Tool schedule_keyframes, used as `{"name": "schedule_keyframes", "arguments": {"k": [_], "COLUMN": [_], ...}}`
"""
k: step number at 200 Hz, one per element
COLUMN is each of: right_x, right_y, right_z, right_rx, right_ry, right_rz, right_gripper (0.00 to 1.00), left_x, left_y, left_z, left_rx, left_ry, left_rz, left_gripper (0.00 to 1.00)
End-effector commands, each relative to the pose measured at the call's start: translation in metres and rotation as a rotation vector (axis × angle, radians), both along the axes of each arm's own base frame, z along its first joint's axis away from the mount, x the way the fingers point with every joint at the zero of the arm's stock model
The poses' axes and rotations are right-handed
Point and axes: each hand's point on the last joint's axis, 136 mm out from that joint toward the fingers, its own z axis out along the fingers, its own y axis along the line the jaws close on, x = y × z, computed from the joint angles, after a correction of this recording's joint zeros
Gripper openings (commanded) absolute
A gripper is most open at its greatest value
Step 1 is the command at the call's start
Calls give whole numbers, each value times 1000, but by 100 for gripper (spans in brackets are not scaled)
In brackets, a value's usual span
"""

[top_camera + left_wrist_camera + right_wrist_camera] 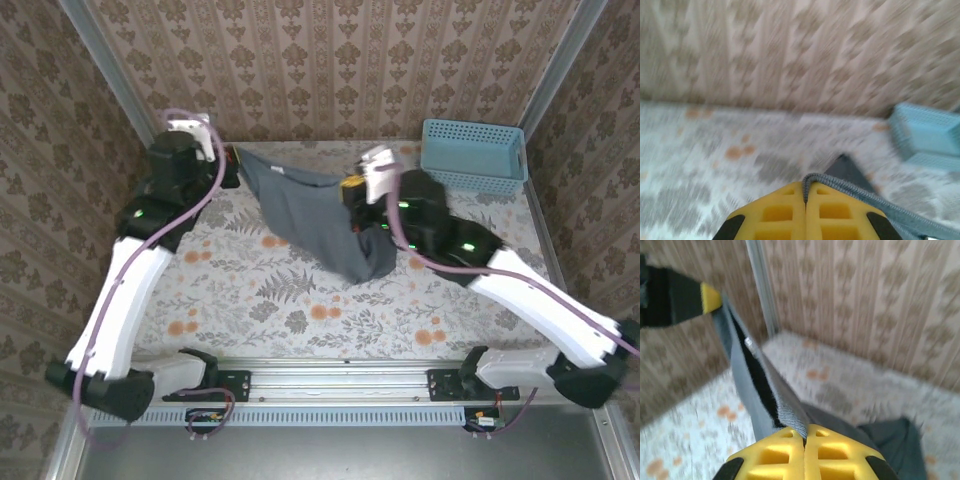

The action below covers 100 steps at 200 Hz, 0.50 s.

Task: Fold the inside-out t-shirt

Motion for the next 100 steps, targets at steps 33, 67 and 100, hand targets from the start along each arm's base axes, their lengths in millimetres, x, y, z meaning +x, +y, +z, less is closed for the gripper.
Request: {"name": "schedule_keyframes", "arguments": {"k": [33,67,100], "right_x": [2,-2,10], "right_y": [99,105,49], "right_z": [-147,-156,-161], "right_rx": [-79,-124,-134], "right_ry": [377,391,401], "right_rz": [173,181,35], "right_gripper": [0,50,61], "left_x": [-1,-26,-58], "left_y": [58,80,75], "left_z": [-172,-181,-181], "left_rx": [-129,-122,-29], "left_ry": [508,500,510], "left_rz": [231,303,287], "left_gripper": [11,33,45]}}
